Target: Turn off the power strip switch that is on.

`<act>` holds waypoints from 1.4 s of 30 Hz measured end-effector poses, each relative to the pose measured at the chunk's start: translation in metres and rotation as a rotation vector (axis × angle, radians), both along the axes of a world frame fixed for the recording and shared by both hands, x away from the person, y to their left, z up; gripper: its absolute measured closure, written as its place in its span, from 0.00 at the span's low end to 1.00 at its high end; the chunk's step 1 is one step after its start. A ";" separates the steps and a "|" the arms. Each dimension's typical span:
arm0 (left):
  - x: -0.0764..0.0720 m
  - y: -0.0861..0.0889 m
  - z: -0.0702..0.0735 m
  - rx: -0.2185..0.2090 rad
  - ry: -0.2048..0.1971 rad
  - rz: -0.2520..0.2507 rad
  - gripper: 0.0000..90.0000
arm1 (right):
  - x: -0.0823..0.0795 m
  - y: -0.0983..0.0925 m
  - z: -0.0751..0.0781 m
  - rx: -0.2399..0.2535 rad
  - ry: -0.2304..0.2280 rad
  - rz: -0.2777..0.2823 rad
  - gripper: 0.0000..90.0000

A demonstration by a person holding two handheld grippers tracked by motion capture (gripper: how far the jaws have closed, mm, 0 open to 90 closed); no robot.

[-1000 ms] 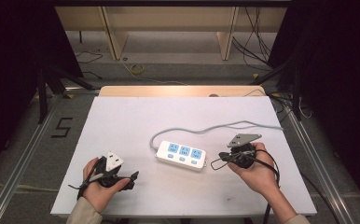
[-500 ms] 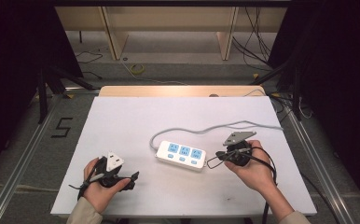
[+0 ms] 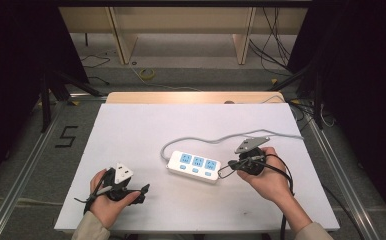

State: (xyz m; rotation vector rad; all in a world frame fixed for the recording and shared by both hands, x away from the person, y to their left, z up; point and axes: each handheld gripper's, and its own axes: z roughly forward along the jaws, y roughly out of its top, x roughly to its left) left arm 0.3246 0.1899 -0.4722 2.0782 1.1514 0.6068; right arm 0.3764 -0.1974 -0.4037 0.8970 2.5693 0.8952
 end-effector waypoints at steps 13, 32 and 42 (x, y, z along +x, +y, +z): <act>0.000 0.000 0.000 -0.006 -0.002 0.002 0.11 | 0.007 0.013 0.008 -0.021 0.014 0.026 1.00; 0.000 0.000 0.001 -0.010 -0.006 0.001 0.11 | 0.016 0.034 0.013 -0.061 0.055 0.072 1.00; -0.001 0.000 0.001 -0.009 -0.006 0.000 0.11 | 0.020 0.044 0.013 -0.084 0.077 0.087 1.00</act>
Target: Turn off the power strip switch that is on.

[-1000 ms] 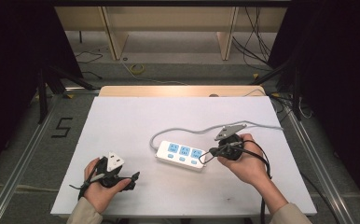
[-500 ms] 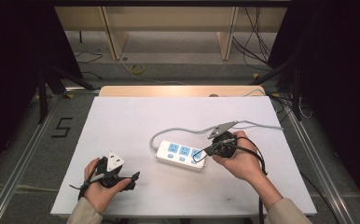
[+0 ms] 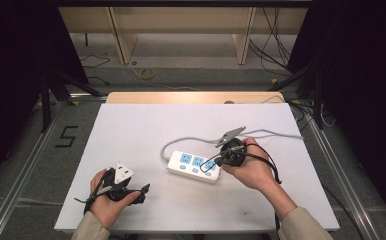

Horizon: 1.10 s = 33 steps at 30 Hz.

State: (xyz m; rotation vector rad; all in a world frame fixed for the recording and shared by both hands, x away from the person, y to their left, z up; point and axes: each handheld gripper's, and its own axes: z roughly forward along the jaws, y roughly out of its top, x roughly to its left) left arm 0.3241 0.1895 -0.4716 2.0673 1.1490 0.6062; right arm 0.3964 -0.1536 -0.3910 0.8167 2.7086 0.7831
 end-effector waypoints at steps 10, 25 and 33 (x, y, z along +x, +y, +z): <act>0.000 -0.001 -0.001 -0.002 0.006 -0.001 0.11 | 0.003 0.005 0.001 -0.015 0.021 0.002 1.00; 0.000 0.000 0.000 -0.005 0.003 0.001 0.11 | 0.007 0.012 0.005 -0.021 0.046 0.005 1.00; 0.000 0.000 0.000 -0.008 0.003 0.003 0.11 | 0.010 0.016 0.005 -0.028 0.051 0.012 1.00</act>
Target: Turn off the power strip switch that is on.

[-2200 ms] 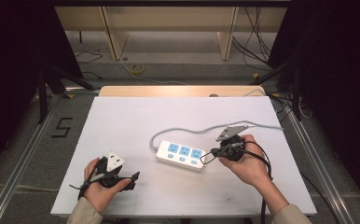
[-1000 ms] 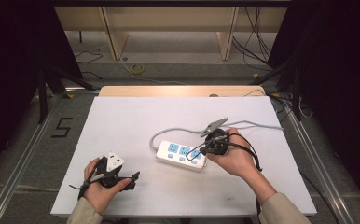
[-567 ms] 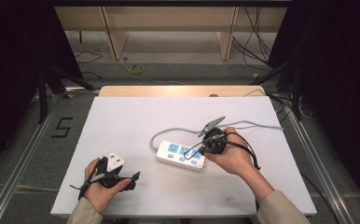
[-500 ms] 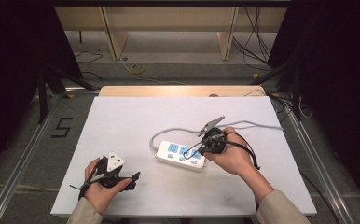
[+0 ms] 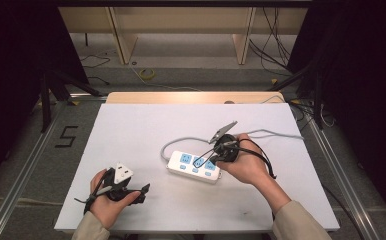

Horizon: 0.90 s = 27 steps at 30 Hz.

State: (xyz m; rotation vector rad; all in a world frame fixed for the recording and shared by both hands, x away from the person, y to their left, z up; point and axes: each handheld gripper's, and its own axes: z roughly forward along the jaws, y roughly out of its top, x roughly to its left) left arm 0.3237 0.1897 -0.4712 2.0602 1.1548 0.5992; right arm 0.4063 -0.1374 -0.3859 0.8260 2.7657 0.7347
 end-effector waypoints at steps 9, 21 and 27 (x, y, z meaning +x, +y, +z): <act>0.000 0.000 0.000 0.004 0.000 -0.004 0.11 | 0.003 0.004 -0.002 -0.017 0.025 0.000 1.00; 0.000 0.000 0.000 0.005 -0.001 -0.004 0.11 | 0.006 0.012 -0.006 -0.040 0.043 0.012 1.00; 0.000 -0.001 0.000 0.007 -0.002 -0.007 0.11 | 0.007 0.014 -0.006 -0.042 0.042 0.016 1.00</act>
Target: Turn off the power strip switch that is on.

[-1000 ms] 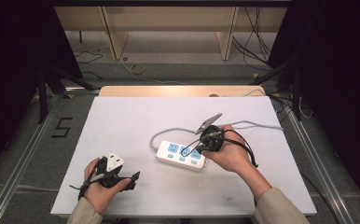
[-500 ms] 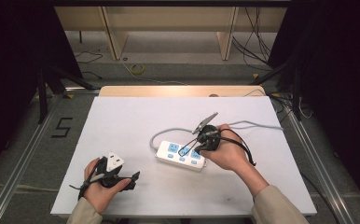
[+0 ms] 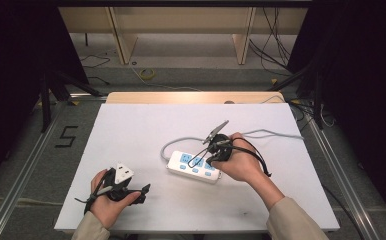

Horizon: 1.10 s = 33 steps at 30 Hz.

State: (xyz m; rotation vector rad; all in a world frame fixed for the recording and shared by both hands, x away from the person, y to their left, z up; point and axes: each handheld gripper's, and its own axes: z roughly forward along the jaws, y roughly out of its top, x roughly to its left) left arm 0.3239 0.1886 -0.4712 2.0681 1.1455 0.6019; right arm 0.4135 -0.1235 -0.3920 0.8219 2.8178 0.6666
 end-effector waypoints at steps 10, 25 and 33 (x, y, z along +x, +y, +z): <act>0.000 0.000 -0.001 -0.001 0.003 0.001 0.12 | 0.001 0.003 -0.002 -0.026 0.013 0.002 1.00; 0.000 0.000 0.000 -0.002 -0.001 0.001 0.12 | 0.004 0.012 -0.006 -0.049 0.028 0.017 1.00; 0.000 0.000 0.000 0.002 0.001 0.000 0.12 | 0.004 0.015 -0.007 -0.057 0.037 0.025 1.00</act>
